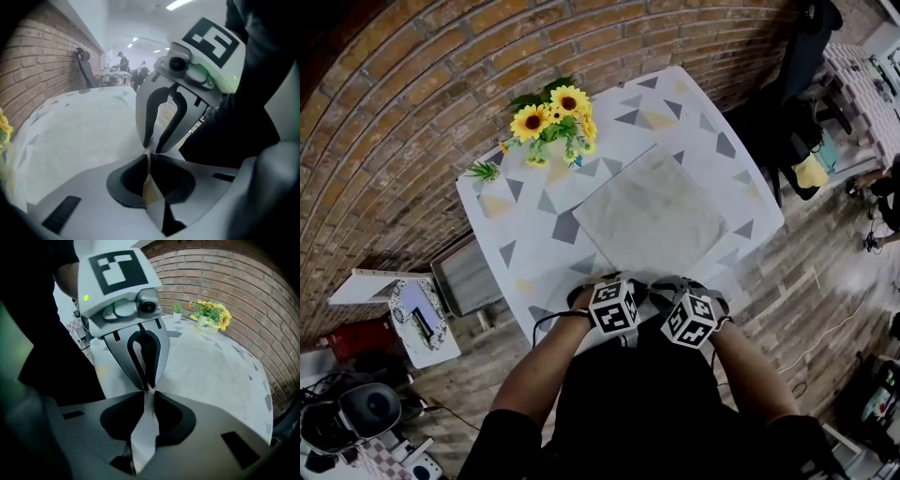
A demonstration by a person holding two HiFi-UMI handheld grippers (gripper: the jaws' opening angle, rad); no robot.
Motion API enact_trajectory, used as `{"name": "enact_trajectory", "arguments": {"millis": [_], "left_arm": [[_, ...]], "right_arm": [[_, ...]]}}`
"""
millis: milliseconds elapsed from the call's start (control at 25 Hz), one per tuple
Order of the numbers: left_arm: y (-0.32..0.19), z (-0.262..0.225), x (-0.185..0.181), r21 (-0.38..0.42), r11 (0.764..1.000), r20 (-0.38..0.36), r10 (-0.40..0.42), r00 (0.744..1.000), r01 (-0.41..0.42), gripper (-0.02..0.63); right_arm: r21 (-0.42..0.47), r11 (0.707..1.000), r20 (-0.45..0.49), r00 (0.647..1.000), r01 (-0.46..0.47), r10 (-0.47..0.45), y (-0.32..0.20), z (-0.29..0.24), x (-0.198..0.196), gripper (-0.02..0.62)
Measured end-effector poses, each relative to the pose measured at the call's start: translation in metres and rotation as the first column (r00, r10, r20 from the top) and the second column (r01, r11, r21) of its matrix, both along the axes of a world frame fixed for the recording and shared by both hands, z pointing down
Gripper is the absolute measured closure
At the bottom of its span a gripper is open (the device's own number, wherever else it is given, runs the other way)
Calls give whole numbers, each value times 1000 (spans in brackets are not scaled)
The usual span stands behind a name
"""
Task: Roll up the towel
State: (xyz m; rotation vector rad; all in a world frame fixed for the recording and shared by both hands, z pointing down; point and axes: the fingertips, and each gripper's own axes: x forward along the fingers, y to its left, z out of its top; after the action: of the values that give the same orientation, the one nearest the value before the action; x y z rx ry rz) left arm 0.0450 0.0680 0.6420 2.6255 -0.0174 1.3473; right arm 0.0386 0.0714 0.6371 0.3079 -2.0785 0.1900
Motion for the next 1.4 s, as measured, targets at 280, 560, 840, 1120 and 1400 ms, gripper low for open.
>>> {"name": "enact_trajectory", "arguments": {"millis": [280,560,840,1120,1400], "left_arm": [[-4,-4,-6,7,1000,26,28,999,-29,541],[-12,0,-1,79,996,51,37,998,-40,521],[-33,-7,-2,157,987,73,32,997,-44,536],[-28,-8,7,277,946,134,139,981,-172,468],[-39,2,5,171,982,97,64,993,-80,517]], "right_arm": [[-48,998,7,999,-35,35,-9,6,2,552],[-266,937,94,961,-228,261,-35,-7,6,557],[-220,953,49,974,-207,223,-47,0,12,555],[-208,968,47,987,-141,154,-50,1,6,552],[-109,989,66,992,-97,105,-46,-11,13,526]]}}
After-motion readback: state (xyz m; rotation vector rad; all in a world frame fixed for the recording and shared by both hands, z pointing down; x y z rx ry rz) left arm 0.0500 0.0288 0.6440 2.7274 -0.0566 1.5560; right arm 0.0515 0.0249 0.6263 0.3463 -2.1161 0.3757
